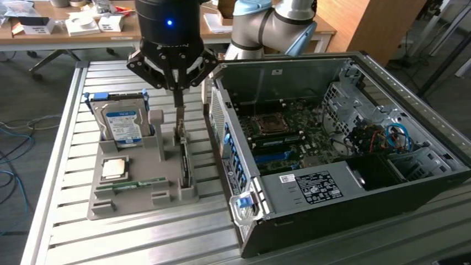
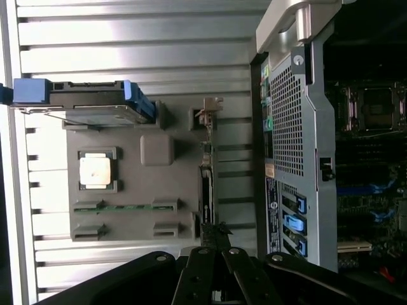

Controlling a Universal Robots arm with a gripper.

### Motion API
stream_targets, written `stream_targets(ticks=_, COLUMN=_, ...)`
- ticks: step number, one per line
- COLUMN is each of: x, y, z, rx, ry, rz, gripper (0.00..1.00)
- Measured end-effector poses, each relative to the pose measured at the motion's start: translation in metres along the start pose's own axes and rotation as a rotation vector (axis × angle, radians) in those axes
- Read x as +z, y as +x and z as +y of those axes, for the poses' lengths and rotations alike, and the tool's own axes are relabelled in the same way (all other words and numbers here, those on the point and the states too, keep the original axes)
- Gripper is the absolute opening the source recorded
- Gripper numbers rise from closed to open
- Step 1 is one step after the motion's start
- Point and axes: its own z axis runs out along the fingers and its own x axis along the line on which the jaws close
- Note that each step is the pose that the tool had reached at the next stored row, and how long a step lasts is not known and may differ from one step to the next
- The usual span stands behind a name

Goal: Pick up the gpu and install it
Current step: 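Reach for the gpu, then pick up the gpu and move the gpu toward the slot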

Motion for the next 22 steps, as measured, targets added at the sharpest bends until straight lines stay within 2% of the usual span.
stream_targets(ticks=5, x=0.0065, y=0.0009, z=-0.0003, rx=0.000, ry=0.0002, rz=0.0013, gripper=0.11)
stream_targets(ticks=20, x=0.0067, y=0.0010, z=-0.0003, rx=0.000, ry=0.0001, rz=0.0013, gripper=0.11)
stream_targets(ticks=21, x=0.0067, y=0.0010, z=-0.0003, rx=0.000, ry=0.0001, rz=0.0013, gripper=0.11)
stream_targets(ticks=22, x=0.0067, y=0.0010, z=-0.0003, rx=0.000, ry=0.0001, rz=0.0013, gripper=0.17)
